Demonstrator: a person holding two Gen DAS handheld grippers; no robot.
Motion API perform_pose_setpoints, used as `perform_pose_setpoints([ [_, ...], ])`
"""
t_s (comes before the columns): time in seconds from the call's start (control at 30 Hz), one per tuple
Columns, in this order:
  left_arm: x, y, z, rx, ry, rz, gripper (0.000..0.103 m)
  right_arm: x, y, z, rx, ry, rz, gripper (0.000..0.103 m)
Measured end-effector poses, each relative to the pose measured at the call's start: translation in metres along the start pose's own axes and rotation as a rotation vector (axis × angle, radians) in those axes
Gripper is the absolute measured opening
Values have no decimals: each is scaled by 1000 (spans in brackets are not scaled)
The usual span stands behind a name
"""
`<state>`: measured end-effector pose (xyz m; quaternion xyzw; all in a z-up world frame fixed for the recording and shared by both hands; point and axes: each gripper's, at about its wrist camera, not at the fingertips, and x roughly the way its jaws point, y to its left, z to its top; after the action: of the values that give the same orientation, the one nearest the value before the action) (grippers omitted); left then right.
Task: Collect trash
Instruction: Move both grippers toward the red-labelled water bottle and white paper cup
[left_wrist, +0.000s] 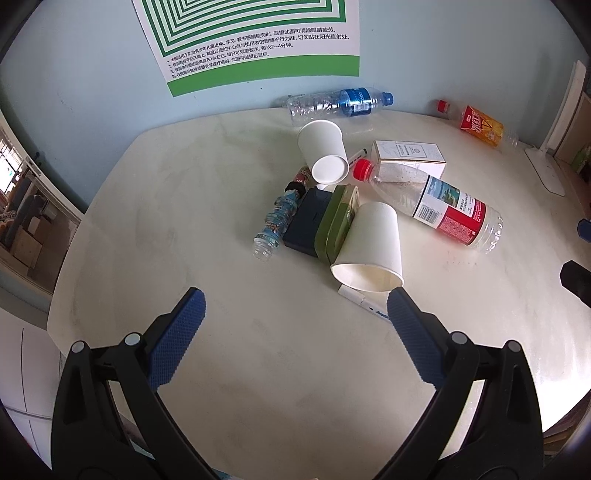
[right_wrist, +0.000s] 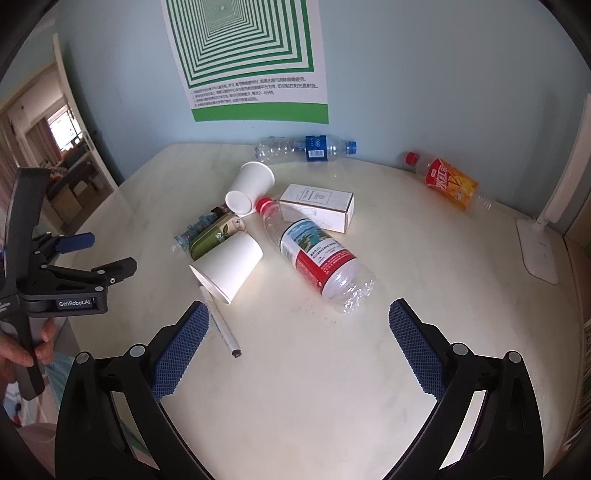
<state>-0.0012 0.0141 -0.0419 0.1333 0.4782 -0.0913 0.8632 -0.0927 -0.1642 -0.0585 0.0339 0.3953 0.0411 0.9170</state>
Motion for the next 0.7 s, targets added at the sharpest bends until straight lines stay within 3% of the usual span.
perform_pose_setpoints([
  [0.37,15,-4,-3,93,32,-70,96,9,-5,-4,-16,39,67,97],
  [0.7,32,-13,-2,151,65,-78,96,23,-8,-1,-31,74,72,97],
])
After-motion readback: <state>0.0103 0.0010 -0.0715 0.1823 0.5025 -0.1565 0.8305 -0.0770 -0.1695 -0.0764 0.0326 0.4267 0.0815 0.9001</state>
